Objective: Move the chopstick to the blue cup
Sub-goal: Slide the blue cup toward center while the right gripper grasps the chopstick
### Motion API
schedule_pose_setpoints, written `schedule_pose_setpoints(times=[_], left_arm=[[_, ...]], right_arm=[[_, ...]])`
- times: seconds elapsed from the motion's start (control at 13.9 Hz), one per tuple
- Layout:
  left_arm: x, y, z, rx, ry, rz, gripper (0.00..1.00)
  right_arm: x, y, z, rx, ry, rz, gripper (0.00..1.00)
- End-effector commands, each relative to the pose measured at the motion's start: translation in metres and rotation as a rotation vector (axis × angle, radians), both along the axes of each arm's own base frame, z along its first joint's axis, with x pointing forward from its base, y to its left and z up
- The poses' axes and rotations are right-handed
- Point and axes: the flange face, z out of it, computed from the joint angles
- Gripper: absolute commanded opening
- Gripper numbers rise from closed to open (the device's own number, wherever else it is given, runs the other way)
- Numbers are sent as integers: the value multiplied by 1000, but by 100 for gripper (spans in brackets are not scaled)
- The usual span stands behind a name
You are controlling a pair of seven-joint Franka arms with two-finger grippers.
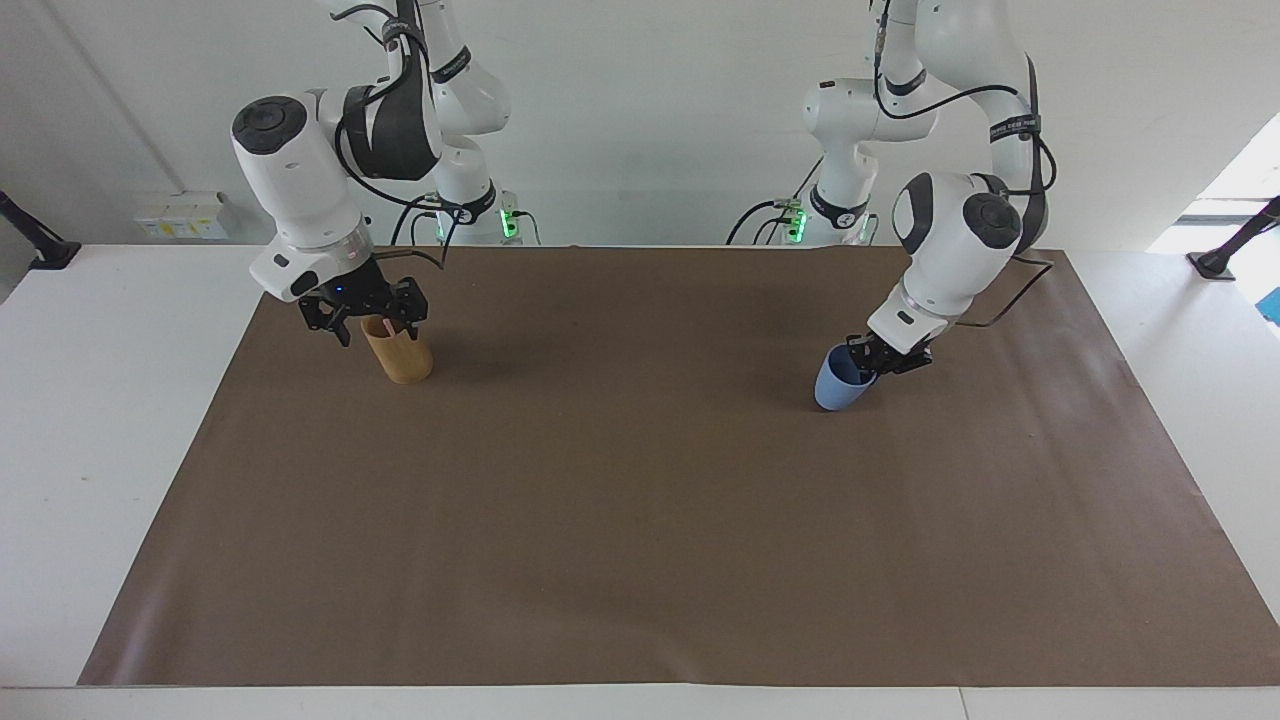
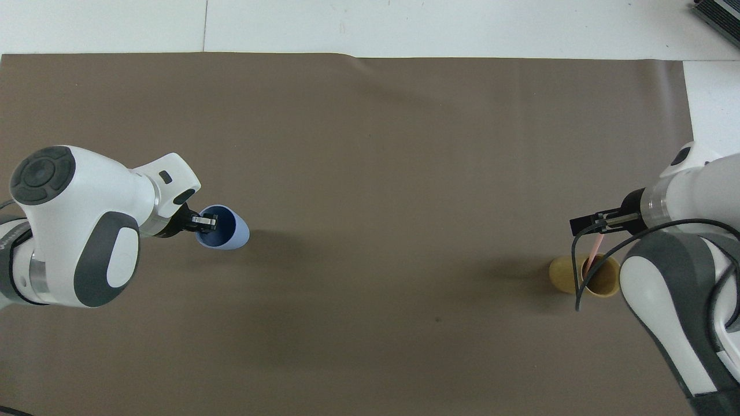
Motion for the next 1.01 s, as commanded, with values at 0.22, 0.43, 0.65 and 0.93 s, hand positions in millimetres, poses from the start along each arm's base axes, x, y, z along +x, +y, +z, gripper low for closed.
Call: schedule_pose_setpoints(times=[0.22, 0.43, 0.65, 0.93], left_arm=[[-55, -183, -1, 15, -24, 14, 0], [-66, -234, -18, 35, -44, -9, 0], [-61, -260, -27, 15, -60, -9, 0], [-58, -261, -46, 55, -66, -33, 0]], right_arm=[[-12, 1, -7, 21, -4, 20, 100], [-12, 1, -8, 14, -4, 108, 67], [-11, 1, -6, 14, -7, 144, 5], [-9, 0, 5, 14, -11, 141, 0]])
